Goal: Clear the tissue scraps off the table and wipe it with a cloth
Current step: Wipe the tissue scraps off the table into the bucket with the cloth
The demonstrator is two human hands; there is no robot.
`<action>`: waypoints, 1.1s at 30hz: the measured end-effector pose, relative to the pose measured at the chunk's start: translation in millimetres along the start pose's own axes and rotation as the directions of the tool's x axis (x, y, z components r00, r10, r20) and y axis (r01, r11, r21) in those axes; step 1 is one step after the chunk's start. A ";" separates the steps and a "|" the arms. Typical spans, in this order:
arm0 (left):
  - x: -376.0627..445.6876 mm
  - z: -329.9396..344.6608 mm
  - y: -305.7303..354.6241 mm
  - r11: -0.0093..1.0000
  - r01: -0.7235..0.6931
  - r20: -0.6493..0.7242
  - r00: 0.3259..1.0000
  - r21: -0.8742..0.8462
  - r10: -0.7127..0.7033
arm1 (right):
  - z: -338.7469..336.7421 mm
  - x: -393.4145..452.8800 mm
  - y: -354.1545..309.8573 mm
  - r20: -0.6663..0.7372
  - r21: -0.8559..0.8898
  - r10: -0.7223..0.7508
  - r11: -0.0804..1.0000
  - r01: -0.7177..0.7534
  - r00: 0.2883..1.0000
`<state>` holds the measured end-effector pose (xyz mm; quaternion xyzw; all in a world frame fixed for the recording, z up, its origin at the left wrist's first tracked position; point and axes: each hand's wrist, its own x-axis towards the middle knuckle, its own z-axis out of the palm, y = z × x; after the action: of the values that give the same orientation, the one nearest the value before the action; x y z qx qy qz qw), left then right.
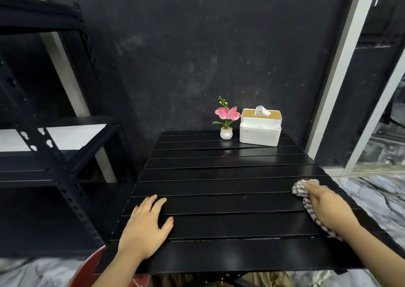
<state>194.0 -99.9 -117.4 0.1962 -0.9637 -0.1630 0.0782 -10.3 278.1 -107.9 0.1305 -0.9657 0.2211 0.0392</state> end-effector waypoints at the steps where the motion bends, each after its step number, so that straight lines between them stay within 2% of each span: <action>1: -0.2 -0.1 0.0 1.000 0.001 0.001 1.000 0.001 -0.001 | 5.1 3.7 -7.3 0.007 0.000 -0.010 1.000 0.010 1.000; 4: -0.9 -0.2 0.0 1.000 0.000 0.004 1.000 0.003 0.000 | 20.0 8.6 -32.8 0.005 0.012 -0.062 0.998 0.062 0.998; 7: -0.8 -0.3 -0.2 1.000 -0.002 0.006 1.000 0.006 0.002 | 35.0 6.6 -61.7 0.025 -0.011 -0.174 0.985 0.175 0.984; 11: 0.3 -2.5 -2.3 1.000 0.010 0.032 0.999 -0.005 -0.010 | 47.4 -8.4 -89.5 0.078 0.038 -0.329 0.944 0.327 0.941; 15: 8.9 -8.3 -3.7 0.998 0.028 0.013 1.000 -0.059 -0.027 | 37.9 -30.0 -79.3 0.122 0.097 -0.456 0.889 0.447 0.881; 19: 28.0 -11.6 -8.6 0.998 0.047 0.028 0.999 -0.033 -0.046 | 12.3 -38.3 -46.7 0.100 0.104 -0.380 0.923 0.371 0.919; 25: 46.2 -6.4 -17.0 0.999 0.044 0.066 0.997 -0.005 -0.043 | -2.1 -0.2 5.6 0.036 0.022 -0.090 0.996 0.089 0.995; 30: 47.8 -0.6 -22.0 0.999 0.047 0.037 0.998 -0.011 -0.046 | 7.8 45.3 0.0 0.002 -0.011 -0.039 0.999 0.039 0.999; 33: 48.2 0.2 -22.8 0.999 0.047 0.028 0.999 -0.010 -0.046 | 22.3 64.3 -18.2 0.005 -0.028 -0.062 0.998 0.062 0.998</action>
<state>158.1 -139.2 -121.4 0.2159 -0.9591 -0.1725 0.0620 -67.7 237.4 -111.9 0.1604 -0.9643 0.2057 0.0457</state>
